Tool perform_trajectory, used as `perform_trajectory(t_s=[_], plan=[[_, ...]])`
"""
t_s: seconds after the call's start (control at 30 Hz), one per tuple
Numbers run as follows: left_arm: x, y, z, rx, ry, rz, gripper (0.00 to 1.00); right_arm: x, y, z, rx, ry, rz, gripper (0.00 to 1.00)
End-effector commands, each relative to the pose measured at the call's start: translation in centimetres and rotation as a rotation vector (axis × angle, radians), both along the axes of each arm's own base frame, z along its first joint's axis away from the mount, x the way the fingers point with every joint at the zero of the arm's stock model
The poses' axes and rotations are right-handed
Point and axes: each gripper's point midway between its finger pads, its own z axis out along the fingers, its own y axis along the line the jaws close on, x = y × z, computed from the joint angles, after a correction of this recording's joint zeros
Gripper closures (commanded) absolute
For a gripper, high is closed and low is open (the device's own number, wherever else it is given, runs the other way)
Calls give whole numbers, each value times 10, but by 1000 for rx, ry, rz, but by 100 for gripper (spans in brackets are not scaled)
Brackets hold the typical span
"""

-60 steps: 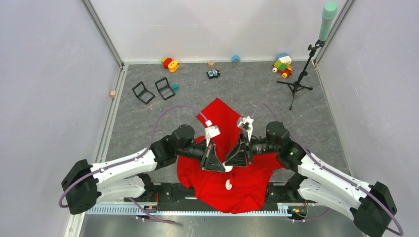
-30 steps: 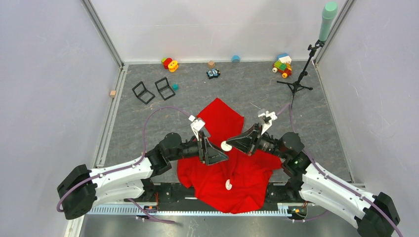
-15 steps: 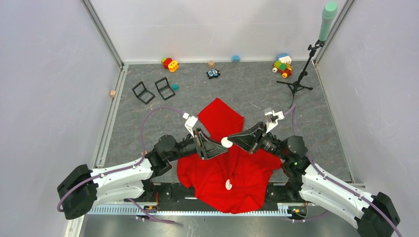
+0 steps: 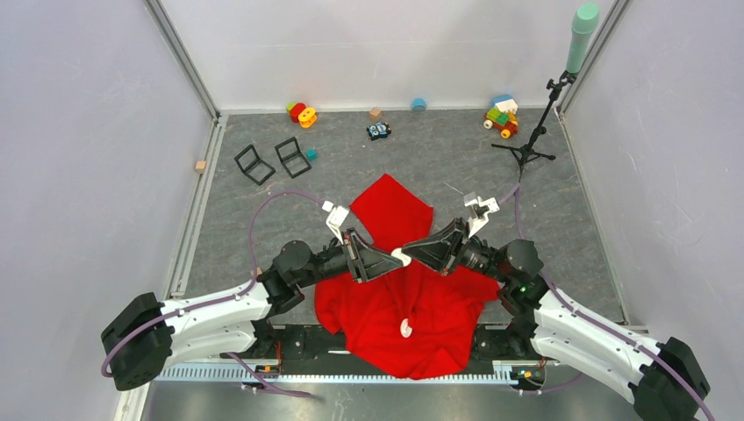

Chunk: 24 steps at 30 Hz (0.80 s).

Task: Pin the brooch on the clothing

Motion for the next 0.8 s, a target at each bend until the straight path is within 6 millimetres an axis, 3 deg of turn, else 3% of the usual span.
perform_trajectory(t_s=[0.0, 0.13, 0.33, 0.43, 0.47, 0.57, 0.67, 0.77], plan=[[3, 2, 15, -47, -15, 13, 74, -6, 2, 20, 24, -60, 34, 100], [2, 0, 16, -44, -15, 3, 74, -7, 3, 17, 13, -59, 43, 100], [-2, -3, 12, -27, -11, -29, 98, -6, 4, 16, 6, -56, 43, 98], [2, -2, 1, 15, 11, -9, 98, 0, 4, 9, -36, -51, 12, 76], [6, 0, -5, 49, 30, 9, 98, 6, 3, 5, -71, -43, -18, 62], [22, 10, -24, 155, 93, 36, 98, 35, -13, -16, -239, 1, -200, 39], [33, 25, -29, 209, 99, 42, 98, 56, -40, -41, -403, 61, -378, 26], [46, 42, -38, 328, 115, 62, 98, 69, -72, -73, -572, 131, -523, 20]])
